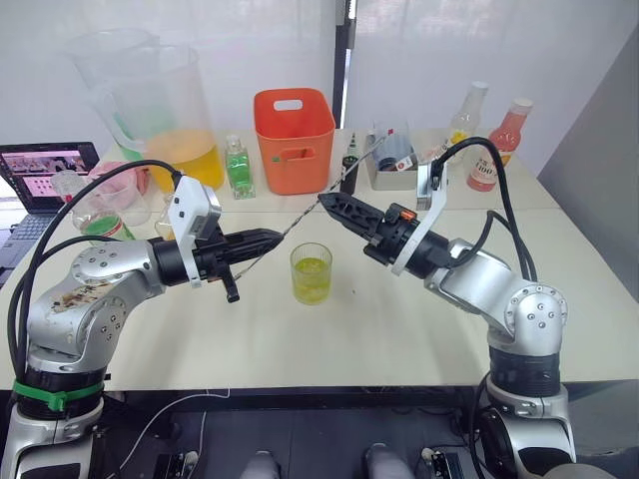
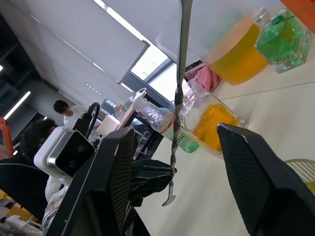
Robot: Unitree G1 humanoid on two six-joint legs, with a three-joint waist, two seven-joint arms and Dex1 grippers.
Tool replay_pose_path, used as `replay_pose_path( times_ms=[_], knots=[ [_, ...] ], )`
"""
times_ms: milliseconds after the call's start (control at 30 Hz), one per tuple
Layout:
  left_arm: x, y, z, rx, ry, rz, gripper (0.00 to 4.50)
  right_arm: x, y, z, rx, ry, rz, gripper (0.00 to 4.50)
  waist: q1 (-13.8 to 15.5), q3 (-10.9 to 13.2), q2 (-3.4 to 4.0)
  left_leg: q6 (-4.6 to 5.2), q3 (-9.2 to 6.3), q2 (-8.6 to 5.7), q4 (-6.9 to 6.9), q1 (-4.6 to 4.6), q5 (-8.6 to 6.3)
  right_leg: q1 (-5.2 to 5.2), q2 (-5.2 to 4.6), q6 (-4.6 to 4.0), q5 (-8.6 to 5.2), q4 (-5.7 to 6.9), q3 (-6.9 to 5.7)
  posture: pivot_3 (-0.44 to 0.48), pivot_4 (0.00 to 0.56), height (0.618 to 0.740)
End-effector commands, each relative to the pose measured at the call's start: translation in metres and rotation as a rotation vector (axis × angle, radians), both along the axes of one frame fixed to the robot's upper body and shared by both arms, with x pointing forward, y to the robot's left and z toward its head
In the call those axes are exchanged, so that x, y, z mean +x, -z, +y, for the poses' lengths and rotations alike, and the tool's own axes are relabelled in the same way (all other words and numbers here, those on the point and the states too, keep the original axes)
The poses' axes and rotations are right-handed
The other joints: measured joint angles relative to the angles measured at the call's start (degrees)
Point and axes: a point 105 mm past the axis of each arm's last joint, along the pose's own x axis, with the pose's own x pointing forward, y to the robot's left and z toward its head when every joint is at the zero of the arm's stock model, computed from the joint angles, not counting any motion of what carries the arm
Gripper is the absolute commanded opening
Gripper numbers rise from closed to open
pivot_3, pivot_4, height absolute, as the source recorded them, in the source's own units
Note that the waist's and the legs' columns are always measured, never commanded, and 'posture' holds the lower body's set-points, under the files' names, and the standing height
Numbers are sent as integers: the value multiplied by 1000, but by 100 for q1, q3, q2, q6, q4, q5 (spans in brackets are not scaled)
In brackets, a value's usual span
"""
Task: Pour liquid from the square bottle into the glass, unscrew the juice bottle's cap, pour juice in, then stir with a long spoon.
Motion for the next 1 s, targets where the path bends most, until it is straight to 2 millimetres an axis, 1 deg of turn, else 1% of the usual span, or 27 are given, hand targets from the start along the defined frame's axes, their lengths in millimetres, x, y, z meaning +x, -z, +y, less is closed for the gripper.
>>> replay_pose_path(
  times_ms=[33,267,700,800,1000],
  knots=[
    [-2,-10,0,-17,8,-41,0,-1,-14,2,36,28,-35,3007,-15,0,0,0,-1,0,0,0,0,0,1,-1,0,1,0,0,150,740],
    [0,-9,0,-16,11,-35,0,2,-20,9,58,91,-49,3007,-20,0,1,0,-1,1,-2,0,0,-2,1,-2,-1,3,0,0,150,740],
    [2,-8,-3,-34,8,-24,0,2,-25,12,78,145,-93,3007,-21,0,2,0,-2,1,-2,0,0,-3,1,-3,-2,3,0,0,150,740],
    [1,-8,-3,-35,6,-21,0,1,-25,13,85,146,-95,2171,-23,0,2,0,-2,1,-3,0,0,-3,1,-3,-2,3,0,0,150,740],
    [2,-9,-5,-40,8,-22,0,0,-26,14,96,148,-95,92,-20,0,2,0,-2,1,-3,0,0,-4,1,-3,-2,3,0,0,150,740]
  ],
)
